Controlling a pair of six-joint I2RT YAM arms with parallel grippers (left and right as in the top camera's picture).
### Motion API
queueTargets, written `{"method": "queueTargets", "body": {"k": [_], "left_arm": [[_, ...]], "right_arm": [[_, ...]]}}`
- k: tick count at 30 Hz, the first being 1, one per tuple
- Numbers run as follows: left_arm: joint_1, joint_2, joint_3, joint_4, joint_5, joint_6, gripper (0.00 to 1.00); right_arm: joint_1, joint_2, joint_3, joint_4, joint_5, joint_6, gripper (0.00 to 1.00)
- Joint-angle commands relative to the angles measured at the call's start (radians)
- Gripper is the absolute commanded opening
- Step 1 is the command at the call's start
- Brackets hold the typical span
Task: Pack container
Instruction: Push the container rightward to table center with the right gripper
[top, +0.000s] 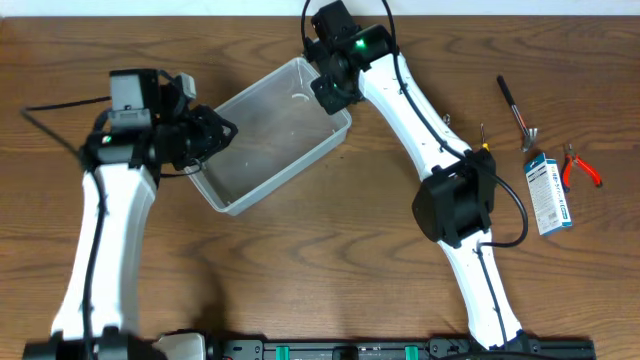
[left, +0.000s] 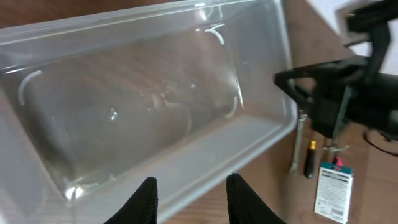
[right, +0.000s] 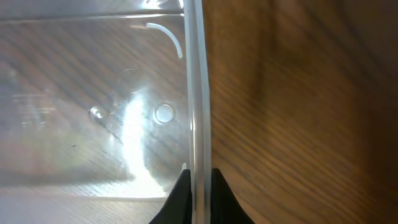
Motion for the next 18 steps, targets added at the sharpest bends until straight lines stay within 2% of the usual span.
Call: {"method": "queueTargets", "body": {"k": [1, 8, 18], "left_arm": [[0.0, -0.046, 0.021, -0.043, -0.042, 0.008, 0.28], [0.0, -0.079, 0.021, -0.236, -0.323, -0.104, 0.28], [0.0, -0.067, 0.021, -0.294, -0.348, -0.108, 0.28]], "right_arm": [[-0.002, -0.08, 0.039, 0.005, 0.011, 0.021, 0.01], [-0.011, -0.099, 0.039, -0.013, 0.037, 0.063, 0.01], [-0.046, -0.1, 0.039, -0.119, 0.126, 0.199, 0.01]]}}
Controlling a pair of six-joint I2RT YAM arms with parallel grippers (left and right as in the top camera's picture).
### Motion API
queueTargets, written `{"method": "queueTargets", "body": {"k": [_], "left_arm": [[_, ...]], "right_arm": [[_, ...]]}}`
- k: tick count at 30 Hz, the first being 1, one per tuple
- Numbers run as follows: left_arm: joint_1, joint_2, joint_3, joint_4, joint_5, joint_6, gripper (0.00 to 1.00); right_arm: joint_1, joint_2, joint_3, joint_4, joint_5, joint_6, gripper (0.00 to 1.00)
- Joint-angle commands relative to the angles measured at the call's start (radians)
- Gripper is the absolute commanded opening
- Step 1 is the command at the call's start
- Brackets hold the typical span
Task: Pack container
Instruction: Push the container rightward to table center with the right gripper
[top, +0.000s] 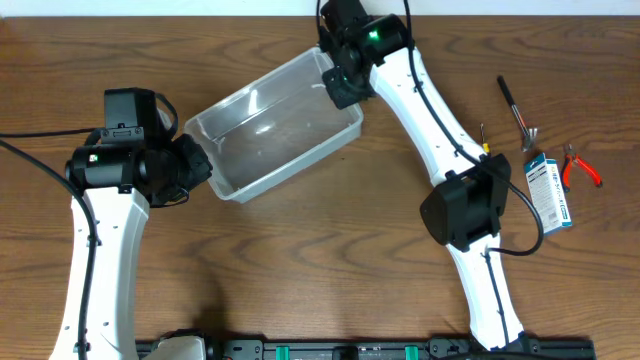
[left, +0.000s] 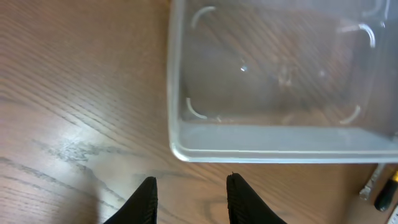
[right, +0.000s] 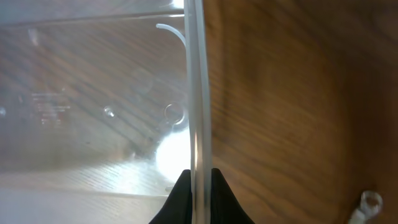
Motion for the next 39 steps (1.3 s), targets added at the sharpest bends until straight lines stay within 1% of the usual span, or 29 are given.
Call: {"method": "queueTargets", "body": {"k": [1, 6, 14, 16, 23, 33, 39], "left_arm": [[0.0, 0.006, 0.015, -0.003, -0.034, -0.009, 0.28], [0.0, 0.006, 0.015, -0.003, -0.034, -0.009, 0.28], [0.0, 0.006, 0.015, -0.003, -0.034, -0.008, 0.28], [0.0, 0.005, 0.015, -0.003, -0.034, -0.008, 0.28], [0.0, 0.006, 0.015, -0.005, -0.033, -0.008, 0.28], [-0.006, 0.006, 0.014, -0.03, -0.029, -0.009, 0.29], [-0.062, 0.006, 0.014, -0.03, -0.029, -0.009, 0.28]], "right_arm": [[-0.028, -0.046, 0.03, -0.016, 0.056, 0.085, 0.01], [-0.048, -0.058, 0.03, -0.078, 0.058, 0.085, 0.01], [-0.075, -0.091, 0.03, -0.163, 0.067, 0.136, 0.01], [-0.081, -0.101, 0.03, -0.188, 0.087, 0.165, 0.01], [-0.098, -0.111, 0.029, -0.254, 0.141, 0.198, 0.01], [-0.102, -0.111, 0.026, -0.273, 0.141, 0.216, 0.01], [-0.102, -0.111, 0.025, -0.284, 0.141, 0.216, 0.01]]}}
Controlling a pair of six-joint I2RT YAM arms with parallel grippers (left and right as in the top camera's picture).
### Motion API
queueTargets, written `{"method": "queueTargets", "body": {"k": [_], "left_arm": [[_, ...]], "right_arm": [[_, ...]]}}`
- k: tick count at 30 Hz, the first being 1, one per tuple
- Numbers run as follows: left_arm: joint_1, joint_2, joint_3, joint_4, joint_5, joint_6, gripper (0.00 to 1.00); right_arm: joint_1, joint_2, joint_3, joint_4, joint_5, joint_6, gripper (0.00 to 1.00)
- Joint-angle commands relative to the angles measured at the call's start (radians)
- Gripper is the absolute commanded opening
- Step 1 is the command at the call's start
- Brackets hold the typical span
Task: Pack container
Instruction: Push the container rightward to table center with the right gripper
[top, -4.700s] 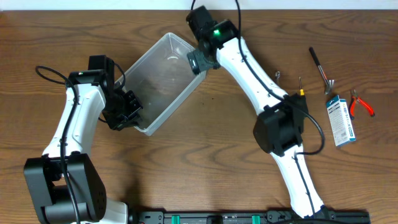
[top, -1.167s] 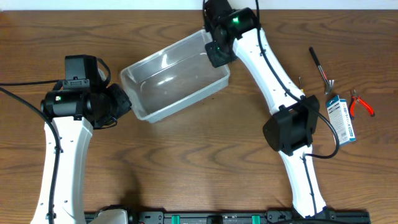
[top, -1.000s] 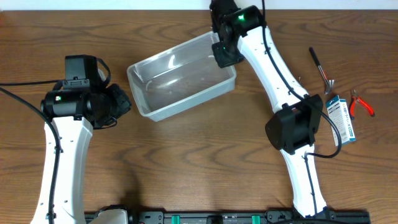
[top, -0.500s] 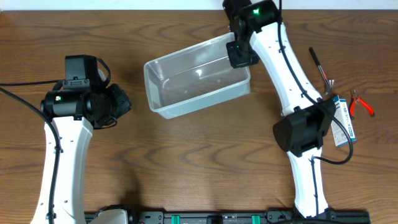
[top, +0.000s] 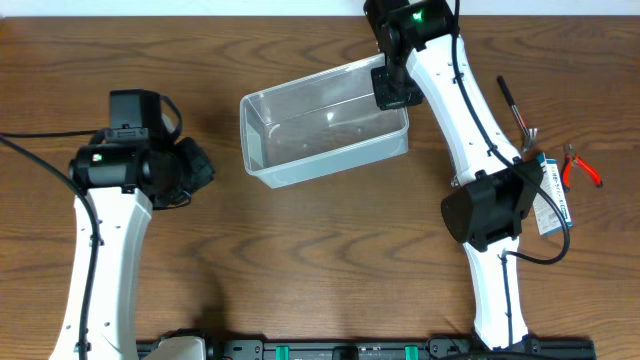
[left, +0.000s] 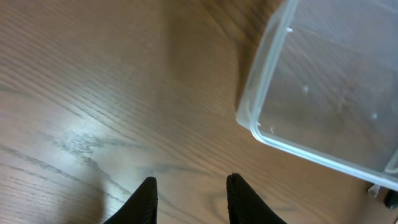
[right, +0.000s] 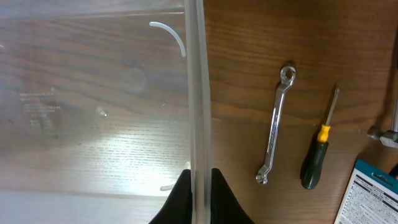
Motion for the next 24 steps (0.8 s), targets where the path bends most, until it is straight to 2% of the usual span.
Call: {"method": "queueTargets", "body": {"k": [1, 8, 24], "left_arm": [[-0.037, 0.006, 0.014, -0.003, -0.016, -0.006, 0.29], [-0.103, 0.006, 0.014, 0.002, -0.017, -0.006, 0.28], [-0.104, 0.006, 0.014, 0.009, -0.061, -0.006, 0.29]], "right_arm": [[-0.008, -0.04, 0.018, -0.01, 0.016, 0.021, 0.01], [-0.007, -0.039, -0.029, -0.023, 0.04, 0.043, 0.01], [-0.011, -0.039, -0.259, 0.112, 0.074, 0.046, 0.02]]}}
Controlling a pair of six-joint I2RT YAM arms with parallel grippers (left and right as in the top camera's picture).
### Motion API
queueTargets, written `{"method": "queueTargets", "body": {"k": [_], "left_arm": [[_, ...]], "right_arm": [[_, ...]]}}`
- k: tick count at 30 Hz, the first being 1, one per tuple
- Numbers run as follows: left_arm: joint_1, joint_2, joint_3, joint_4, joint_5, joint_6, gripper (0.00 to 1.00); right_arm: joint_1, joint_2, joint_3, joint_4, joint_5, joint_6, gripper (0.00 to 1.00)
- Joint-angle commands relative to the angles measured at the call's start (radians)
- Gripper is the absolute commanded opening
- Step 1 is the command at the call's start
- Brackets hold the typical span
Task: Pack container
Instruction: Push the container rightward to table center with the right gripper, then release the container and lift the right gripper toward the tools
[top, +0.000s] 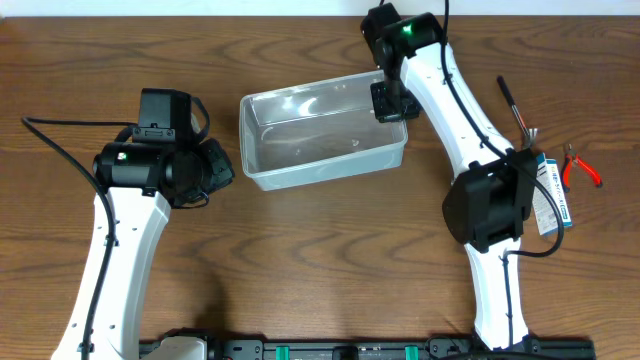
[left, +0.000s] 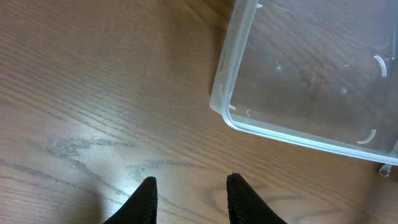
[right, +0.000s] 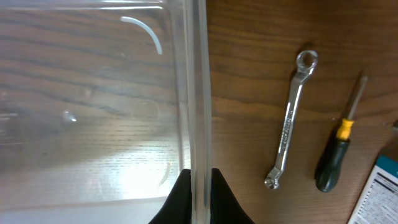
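The clear plastic container stands empty at the table's middle back, nearly square to the edges. My right gripper is shut on its right wall, and the right wrist view shows the fingers pinching that wall of the container. My left gripper is left of the container, a short gap from its left end. In the left wrist view the left gripper is open over bare wood, with the container's corner ahead of it.
Tools lie to the right of the container: a wrench, a yellow-and-black screwdriver and a printed box. Red pliers and a dark-handled tool lie further right.
The left arm has moved right, closer to the container's left end. The container sits slightly nearer the front, with the right gripper still shut on its right wall.
The container first lay diagonally at left-centre, my right gripper shut on its far wall and the open left gripper at its near side. It then stood further right, the left gripper apart from it. Later it was at centre back, nearly straight, as now.
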Motion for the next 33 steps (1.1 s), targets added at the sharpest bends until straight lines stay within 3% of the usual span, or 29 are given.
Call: {"method": "queueTargets", "body": {"k": [1, 8, 33], "left_arm": [[-0.002, 0.006, 0.014, -0.003, -0.027, -0.005, 0.29], [-0.002, 0.006, 0.014, -0.003, -0.027, -0.005, 0.29], [-0.002, 0.006, 0.014, 0.001, -0.027, -0.006, 0.29]], "right_arm": [[-0.011, -0.028, -0.065, 0.001, 0.06, 0.016, 0.02], [-0.035, -0.028, -0.155, 0.037, 0.06, 0.03, 0.02], [-0.089, -0.029, -0.187, 0.006, 0.063, 0.043, 0.02]]}}
